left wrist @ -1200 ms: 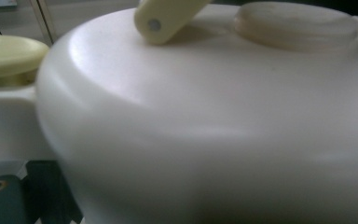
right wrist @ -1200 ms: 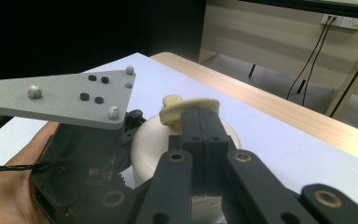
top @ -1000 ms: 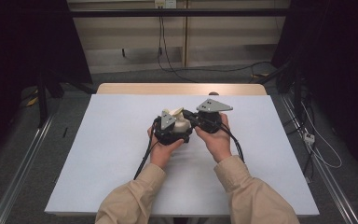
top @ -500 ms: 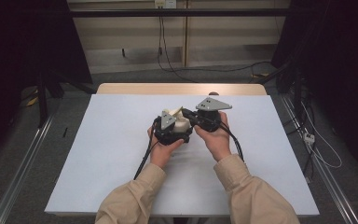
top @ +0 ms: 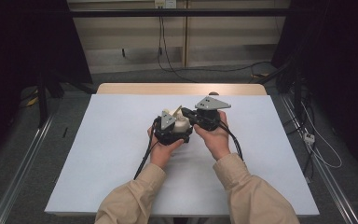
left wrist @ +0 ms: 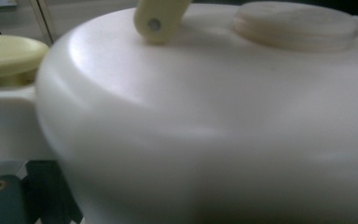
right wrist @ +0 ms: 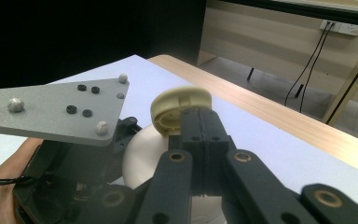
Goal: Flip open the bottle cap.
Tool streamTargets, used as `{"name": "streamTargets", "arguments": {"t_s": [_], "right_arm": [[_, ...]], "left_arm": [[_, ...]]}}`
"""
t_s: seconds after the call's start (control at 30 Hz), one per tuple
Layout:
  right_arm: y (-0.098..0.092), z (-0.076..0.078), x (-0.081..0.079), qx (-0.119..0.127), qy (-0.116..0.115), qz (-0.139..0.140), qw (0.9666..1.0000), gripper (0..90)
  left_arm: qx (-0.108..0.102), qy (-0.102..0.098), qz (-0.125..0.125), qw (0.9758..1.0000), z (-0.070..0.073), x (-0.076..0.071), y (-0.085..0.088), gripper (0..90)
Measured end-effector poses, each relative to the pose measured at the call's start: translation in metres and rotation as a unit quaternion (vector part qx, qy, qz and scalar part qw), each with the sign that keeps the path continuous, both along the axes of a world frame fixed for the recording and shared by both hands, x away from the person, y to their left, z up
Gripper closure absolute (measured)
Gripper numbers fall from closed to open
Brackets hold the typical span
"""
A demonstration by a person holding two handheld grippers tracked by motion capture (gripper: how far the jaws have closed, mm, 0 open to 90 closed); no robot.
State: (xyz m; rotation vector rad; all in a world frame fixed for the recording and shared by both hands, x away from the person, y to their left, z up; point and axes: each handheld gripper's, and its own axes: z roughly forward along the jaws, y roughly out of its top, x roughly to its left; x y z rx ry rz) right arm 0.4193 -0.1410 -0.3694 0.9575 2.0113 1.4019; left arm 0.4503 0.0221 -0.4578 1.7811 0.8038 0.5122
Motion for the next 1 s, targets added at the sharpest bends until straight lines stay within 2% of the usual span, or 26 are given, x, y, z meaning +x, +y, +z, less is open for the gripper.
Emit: {"name": "streamTargets", "arguments": {"t_s": [0.43, 1.0], "right_arm": [[0.0031, 0.0019, 0.0026, -0.004, -0.001, 0.004, 1.0000, 90.0], [0.0030, 0.0021, 0.0058, 0.002, -0.002, 0.001, 1.0000, 90.0]], "left_arm": [[-0.002, 0.000, 0.000, 1.0000, -0.0001, 0.0001, -0.0002, 5.2], [-0.002, 0.000, 0.001, 1.0000, -0.0001, 0.0000, -0.0003, 5.2]]}}
